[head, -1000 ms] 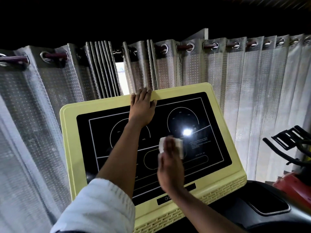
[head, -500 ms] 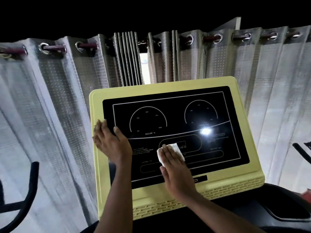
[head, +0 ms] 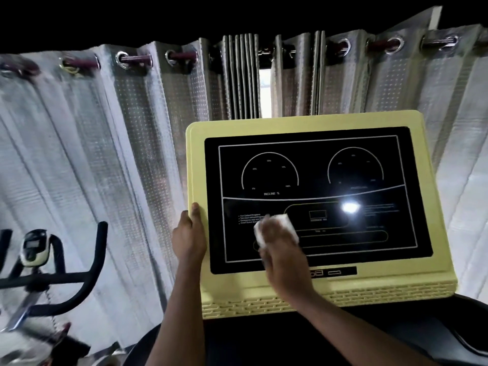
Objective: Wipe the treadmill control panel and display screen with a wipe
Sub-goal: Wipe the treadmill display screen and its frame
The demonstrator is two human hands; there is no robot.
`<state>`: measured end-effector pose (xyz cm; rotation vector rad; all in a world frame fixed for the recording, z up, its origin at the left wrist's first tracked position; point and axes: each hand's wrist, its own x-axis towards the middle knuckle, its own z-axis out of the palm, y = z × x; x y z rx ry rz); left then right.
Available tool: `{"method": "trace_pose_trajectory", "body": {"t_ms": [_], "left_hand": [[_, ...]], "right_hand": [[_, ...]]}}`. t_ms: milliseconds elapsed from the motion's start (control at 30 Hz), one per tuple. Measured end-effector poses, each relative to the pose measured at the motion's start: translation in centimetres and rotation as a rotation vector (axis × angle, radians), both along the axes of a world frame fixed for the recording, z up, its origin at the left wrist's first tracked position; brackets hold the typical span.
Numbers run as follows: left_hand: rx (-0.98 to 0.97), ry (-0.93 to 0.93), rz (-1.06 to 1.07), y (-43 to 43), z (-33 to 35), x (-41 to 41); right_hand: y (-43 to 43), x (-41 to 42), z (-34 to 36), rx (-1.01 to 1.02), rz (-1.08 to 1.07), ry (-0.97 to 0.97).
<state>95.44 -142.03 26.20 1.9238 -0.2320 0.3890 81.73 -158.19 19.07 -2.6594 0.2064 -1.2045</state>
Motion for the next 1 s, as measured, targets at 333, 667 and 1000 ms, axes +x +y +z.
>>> {"method": "trace_pose_trajectory", "body": {"t_ms": [333, 667, 1000], "left_hand": [[-0.1, 0.136, -0.196, 2.3, -4.0, -1.2], [-0.152, 0.167, -0.16, 2.3, -6.1, -1.6], [-0.075, 0.076, 0.009, 1.5, -6.3, -3.3]], "right_hand": [[8.5, 1.3, -3.6, -0.103, 0.088, 0.145], [11.5, 3.1, -3.9, -0.068, 0.002, 0.083], [2.2, 0.6, -2.2, 0.52, -0.565, -0.272]]}}
